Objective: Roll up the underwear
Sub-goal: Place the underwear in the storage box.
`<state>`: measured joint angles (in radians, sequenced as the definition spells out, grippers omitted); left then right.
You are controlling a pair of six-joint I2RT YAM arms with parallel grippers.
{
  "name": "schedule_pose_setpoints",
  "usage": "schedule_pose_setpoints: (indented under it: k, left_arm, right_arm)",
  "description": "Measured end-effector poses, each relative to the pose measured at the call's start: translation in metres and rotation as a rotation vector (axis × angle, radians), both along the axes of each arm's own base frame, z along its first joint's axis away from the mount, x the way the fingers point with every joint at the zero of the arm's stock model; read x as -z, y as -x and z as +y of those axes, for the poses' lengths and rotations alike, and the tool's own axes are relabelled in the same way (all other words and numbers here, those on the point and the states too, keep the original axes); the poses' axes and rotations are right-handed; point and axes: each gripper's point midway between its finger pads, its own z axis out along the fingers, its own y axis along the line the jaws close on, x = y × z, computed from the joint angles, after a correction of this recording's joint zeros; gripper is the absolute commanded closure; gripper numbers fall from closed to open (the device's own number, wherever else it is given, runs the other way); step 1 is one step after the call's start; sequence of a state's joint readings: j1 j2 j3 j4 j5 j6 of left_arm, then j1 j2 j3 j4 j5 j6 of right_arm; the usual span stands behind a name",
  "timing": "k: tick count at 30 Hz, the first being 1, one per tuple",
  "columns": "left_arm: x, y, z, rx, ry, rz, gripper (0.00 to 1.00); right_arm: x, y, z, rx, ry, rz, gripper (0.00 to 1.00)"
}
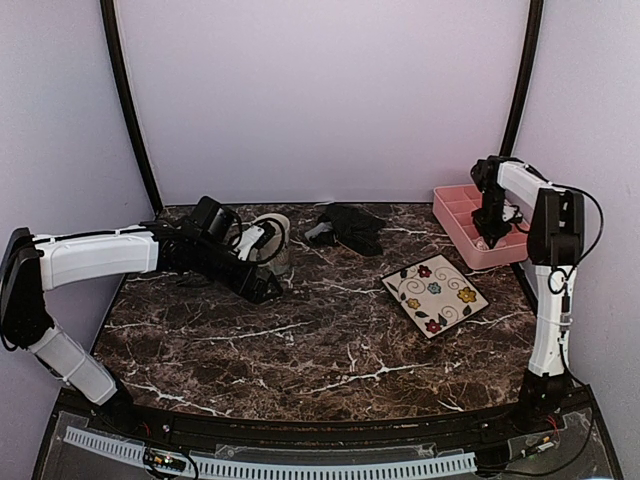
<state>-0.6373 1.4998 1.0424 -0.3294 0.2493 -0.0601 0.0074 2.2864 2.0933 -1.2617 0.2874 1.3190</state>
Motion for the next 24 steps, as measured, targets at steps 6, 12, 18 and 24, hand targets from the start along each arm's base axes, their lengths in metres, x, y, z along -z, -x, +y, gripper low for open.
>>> schedule_pose_setpoints:
  k: [6, 12, 18, 24]
  left_arm:
    - [0.000, 0.000, 0.000, 0.000, -0.001, 0.000, 0.01]
    - [0.000, 0.000, 0.000, 0.000, -0.001, 0.000, 0.01]
    - [0.000, 0.000, 0.000, 0.003, -0.002, -0.002, 0.01]
    - [0.001, 0.000, 0.000, 0.009, -0.006, -0.003, 0.01]
  right_arm:
    - [0.010, -0.002, 0.002, 0.006, -0.012, 0.002, 1.00]
    - [0.037, -0.001, 0.009, 0.015, -0.053, -0.001, 1.00]
    - [0.042, -0.003, 0.011, 0.020, -0.069, -0.018, 0.78]
    - [0.022, -0.008, 0.009, 0.012, -0.058, -0.076, 0.68]
